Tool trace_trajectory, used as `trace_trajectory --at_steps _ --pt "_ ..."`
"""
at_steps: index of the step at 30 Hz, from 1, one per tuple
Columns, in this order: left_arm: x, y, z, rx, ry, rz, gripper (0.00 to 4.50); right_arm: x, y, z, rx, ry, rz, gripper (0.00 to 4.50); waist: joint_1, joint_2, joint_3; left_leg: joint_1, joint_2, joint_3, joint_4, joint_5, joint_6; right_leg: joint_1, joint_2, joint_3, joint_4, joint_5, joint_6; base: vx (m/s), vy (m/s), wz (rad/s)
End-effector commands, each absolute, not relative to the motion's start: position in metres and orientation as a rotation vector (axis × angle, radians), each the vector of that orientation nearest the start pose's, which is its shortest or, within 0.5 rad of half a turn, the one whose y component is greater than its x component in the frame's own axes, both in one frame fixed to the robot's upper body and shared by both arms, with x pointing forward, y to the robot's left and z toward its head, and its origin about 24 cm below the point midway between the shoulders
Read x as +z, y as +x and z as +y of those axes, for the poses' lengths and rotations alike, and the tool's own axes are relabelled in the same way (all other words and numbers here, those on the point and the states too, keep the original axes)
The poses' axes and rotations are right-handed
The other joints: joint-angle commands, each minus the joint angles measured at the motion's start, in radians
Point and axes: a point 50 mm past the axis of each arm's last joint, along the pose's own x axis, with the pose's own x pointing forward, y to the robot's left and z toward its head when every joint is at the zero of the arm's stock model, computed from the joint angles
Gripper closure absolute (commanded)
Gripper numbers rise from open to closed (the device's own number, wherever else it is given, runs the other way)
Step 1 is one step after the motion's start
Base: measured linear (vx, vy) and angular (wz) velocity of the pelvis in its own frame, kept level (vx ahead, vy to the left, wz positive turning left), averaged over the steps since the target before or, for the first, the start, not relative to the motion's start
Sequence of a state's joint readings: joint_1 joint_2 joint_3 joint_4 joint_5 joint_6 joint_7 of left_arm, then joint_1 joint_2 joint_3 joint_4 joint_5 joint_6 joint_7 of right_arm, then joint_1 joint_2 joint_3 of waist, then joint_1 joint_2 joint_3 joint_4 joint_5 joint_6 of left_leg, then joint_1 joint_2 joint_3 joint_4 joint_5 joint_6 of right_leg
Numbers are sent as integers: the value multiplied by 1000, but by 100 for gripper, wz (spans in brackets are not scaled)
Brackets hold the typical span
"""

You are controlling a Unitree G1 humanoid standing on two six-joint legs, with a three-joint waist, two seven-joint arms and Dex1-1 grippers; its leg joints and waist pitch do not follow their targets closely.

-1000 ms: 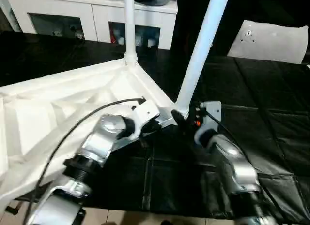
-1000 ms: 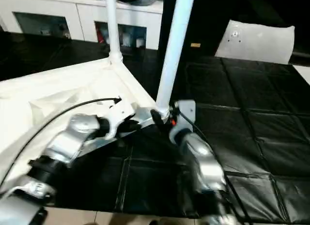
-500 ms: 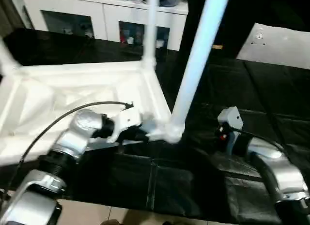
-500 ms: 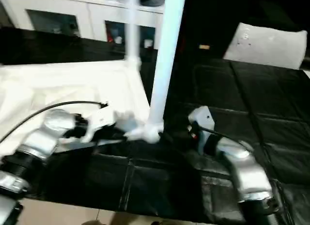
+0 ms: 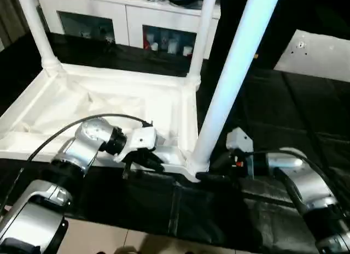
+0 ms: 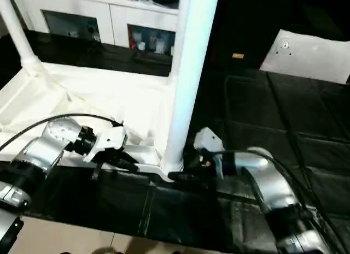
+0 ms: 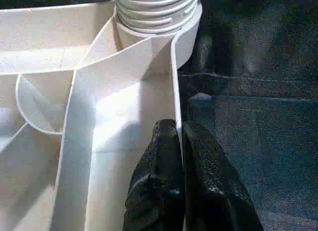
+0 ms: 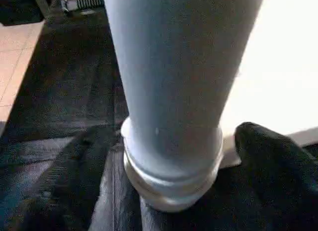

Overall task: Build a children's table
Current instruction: Rotate leg to tighten

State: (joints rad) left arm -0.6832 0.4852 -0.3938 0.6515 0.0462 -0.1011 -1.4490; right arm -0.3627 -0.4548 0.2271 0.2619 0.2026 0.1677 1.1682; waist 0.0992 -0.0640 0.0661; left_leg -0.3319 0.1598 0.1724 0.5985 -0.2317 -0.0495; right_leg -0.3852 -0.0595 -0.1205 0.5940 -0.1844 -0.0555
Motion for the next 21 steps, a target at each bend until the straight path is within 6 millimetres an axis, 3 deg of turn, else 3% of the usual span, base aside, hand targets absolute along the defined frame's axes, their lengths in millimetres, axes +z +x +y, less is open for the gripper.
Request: trace_trajectory --at_steps 1,8,12,20,21 --pt "70 313 141 -1690 717 498 450 60 283 -150 1323 -218 311 58 -3 9 -69 -1 94 -29 -69 -33 49 58 -127 85 -60 -187 -179 0 0 0" --pt "69 314 141 -1705 720 500 450 57 285 -147 1369 -226 317 119 1 9 -71 -3 94 -27 -66 -14 55 60 -127 84 -54 -148 -190 0 0 0" --pt "69 314 142 -1707 723 504 450 56 285 -146 1379 -224 318 160 7 10 -70 -1 94 -26 -67 -27 51 58 -128 84 -59 -179 -181 0 0 0" --pt "65 318 141 -1627 691 498 450 48 277 -142 1392 -174 340 176 10 12 -69 -1 94 -27 -68 -32 46 58 -127 83 -59 -184 -175 0 0 0" --pt "65 320 139 -1591 667 489 450 45 275 -140 1374 -145 346 176 11 17 -67 2 96 -27 -69 -42 42 56 -128 84 -62 -191 -177 0 0 0"
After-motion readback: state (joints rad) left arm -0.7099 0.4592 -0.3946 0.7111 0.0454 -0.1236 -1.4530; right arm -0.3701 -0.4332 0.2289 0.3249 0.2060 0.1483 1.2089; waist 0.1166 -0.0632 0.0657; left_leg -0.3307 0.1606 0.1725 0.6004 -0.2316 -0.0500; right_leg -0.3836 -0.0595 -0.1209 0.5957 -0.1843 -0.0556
